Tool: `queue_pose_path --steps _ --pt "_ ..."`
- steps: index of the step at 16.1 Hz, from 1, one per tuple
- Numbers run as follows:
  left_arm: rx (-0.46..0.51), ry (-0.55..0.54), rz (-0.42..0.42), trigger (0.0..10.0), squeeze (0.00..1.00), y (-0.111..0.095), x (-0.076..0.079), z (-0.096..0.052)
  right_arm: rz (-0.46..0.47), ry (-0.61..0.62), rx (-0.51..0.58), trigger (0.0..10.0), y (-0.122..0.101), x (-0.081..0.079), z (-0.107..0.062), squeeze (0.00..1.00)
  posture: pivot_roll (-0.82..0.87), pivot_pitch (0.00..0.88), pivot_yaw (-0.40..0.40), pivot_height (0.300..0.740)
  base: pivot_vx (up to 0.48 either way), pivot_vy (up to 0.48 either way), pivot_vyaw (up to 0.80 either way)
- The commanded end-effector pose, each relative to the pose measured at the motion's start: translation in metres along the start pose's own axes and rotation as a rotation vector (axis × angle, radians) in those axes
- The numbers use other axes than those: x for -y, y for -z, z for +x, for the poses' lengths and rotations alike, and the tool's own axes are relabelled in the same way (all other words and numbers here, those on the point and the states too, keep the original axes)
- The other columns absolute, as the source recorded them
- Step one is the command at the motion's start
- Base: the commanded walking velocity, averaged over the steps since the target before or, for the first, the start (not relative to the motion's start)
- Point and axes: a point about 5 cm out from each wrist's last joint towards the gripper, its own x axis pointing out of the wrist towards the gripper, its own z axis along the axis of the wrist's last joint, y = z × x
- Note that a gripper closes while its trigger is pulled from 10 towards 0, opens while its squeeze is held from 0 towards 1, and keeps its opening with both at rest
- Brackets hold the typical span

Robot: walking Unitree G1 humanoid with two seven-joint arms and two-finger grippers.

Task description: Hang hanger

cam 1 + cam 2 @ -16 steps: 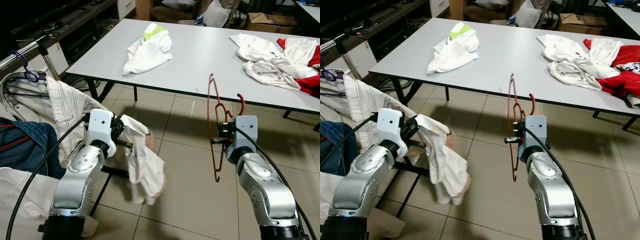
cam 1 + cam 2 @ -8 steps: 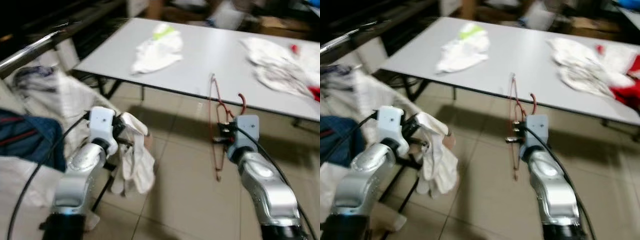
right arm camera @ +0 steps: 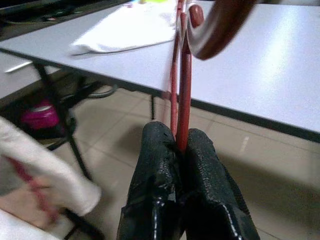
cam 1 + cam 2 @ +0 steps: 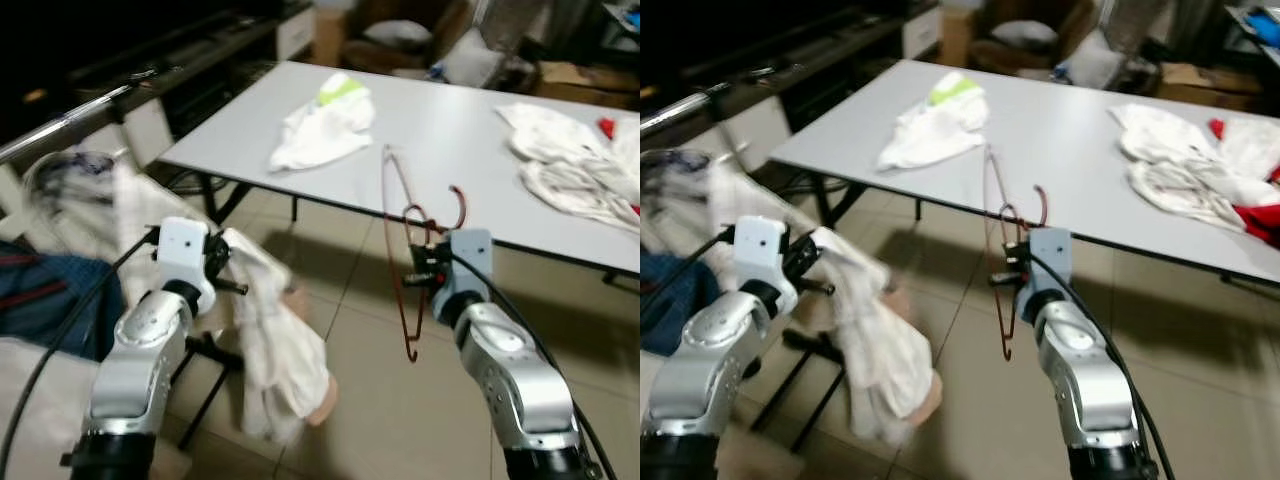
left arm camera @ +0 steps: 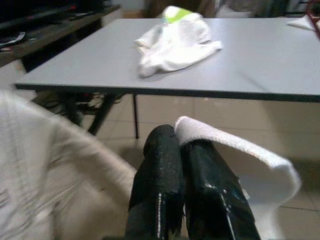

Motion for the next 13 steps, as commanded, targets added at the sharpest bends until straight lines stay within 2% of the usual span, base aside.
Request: queue_pose_path --steps 1,13 --pt "0.047 0.035 0.012 10.0 0.0 -0.0106 0.0093 0.0039 0.001 0.026 0.031 10.0 -0.0057 0.0091 -0.0025 0.0 -0.03 0.0 0.022 0.74 0.364 0.0 0.0" --pt "0.063 0.022 0.017 10.0 0.0 -0.0131 0.005 0.0042 -0.008 0.009 0.048 10.0 -0.0088 0.009 0.0012 0.0 -0.03 0.0 0.013 0.74 0.367 0.0 0.0"
